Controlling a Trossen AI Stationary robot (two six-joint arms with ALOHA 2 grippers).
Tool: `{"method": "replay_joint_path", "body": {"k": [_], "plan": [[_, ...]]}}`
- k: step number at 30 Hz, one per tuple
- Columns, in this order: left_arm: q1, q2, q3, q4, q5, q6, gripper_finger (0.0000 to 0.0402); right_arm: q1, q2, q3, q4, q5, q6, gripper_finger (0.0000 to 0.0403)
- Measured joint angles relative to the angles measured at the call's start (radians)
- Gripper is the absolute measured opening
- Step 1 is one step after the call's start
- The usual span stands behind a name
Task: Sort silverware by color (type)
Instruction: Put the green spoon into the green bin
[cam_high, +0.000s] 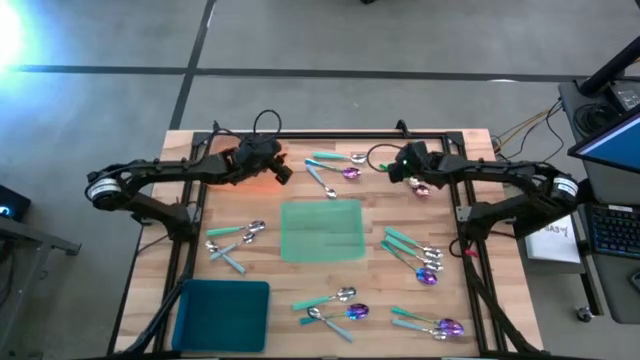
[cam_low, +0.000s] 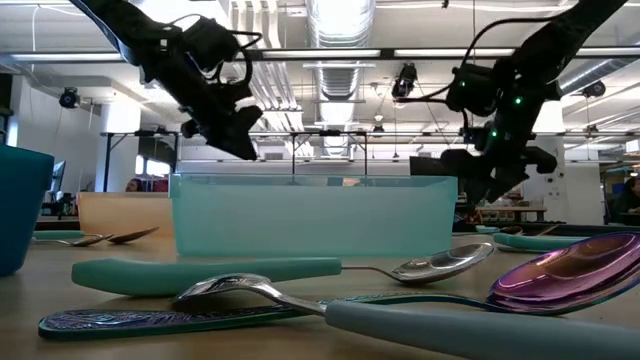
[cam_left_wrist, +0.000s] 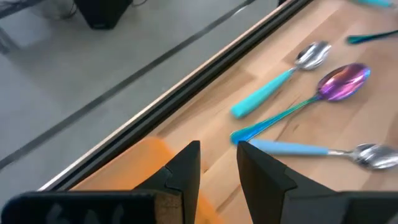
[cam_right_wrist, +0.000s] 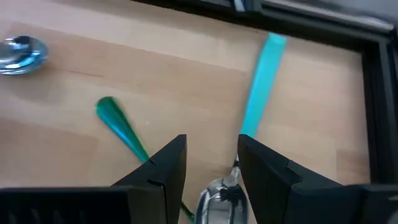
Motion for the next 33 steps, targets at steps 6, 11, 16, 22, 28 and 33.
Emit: {"method": "replay_joint_path", "body": {"k": [6, 11, 16, 22, 28, 33], "plan": [[-0.011, 0.0, 0.0, 0.016, -0.001, 0.0, 0.009, -0.053, 0.065, 0.0, 0.001, -0.002, -0.002, 0.0134], [-0.011, 0.0, 0.0, 0.016, -0.002, 0.009, 0.009, -0.09, 0.15, 0.0, 0.01, -0.002, -0.001, 0.0134], [-0.011, 0.0, 0.0, 0.016, -0.002, 0.022, 0.0091, -0.126, 0.236, 0.003, 0.017, -0.007, 0.0, 0.0134], [-0.012, 0.0, 0.0, 0.015, -0.001, 0.024, 0.0091, -0.132, 0.311, 0.003, 0.043, -0.015, -0.007, 0.0133], [-0.015, 0.0, 0.0, 0.015, 0.08, 0.026, 0.0091, -0.132, 0.329, 0.002, 0.057, -0.024, -0.01, 0.0087], [-0.015, 0.0, 0.0, 0.021, 0.138, 0.027, 0.0091, -0.132, 0.318, 0.002, 0.068, -0.032, -0.052, 0.0022]]}}
